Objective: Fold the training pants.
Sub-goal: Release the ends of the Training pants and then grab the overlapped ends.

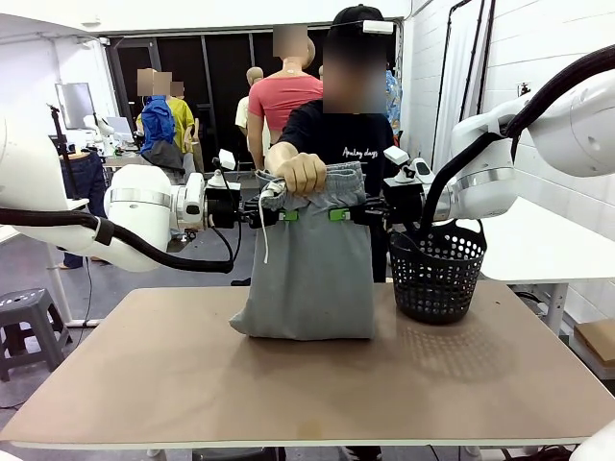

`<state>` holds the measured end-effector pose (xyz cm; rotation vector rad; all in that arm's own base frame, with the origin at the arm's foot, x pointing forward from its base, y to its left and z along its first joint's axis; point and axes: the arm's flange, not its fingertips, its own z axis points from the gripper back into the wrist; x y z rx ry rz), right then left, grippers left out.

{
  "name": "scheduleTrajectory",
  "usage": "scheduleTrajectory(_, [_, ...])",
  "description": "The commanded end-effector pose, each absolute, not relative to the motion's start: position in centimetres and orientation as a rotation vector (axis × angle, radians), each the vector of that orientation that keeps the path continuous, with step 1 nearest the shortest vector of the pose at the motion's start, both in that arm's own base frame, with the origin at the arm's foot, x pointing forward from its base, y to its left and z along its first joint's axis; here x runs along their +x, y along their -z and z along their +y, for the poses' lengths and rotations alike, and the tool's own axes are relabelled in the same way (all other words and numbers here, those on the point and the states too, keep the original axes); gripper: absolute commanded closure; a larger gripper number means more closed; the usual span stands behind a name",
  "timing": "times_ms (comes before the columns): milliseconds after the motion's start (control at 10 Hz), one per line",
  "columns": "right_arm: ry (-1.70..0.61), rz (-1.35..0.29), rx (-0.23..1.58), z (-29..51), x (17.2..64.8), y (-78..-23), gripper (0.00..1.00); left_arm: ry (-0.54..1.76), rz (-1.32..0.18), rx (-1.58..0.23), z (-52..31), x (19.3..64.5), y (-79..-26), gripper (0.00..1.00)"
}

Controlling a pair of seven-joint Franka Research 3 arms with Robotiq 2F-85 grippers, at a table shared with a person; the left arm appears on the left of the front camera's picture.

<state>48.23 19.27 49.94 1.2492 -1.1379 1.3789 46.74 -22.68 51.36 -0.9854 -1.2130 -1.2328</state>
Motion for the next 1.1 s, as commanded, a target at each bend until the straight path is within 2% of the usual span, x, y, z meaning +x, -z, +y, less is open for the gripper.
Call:
scheduleTrajectory(0, [-1.378, -1.144, 1.254, 19.29, 48.0, -49.95, 1.0, 1.237, -1.233, -0.98, -22.63, 46.54, -51.5, 1.0])
scheduleTrajectory(1000, [-1.378, -1.144, 1.254, 19.29, 48.0, -49.95, 1.0, 1.237, -1.233, -0.98, -22.63, 46.54, -51.5, 1.0])
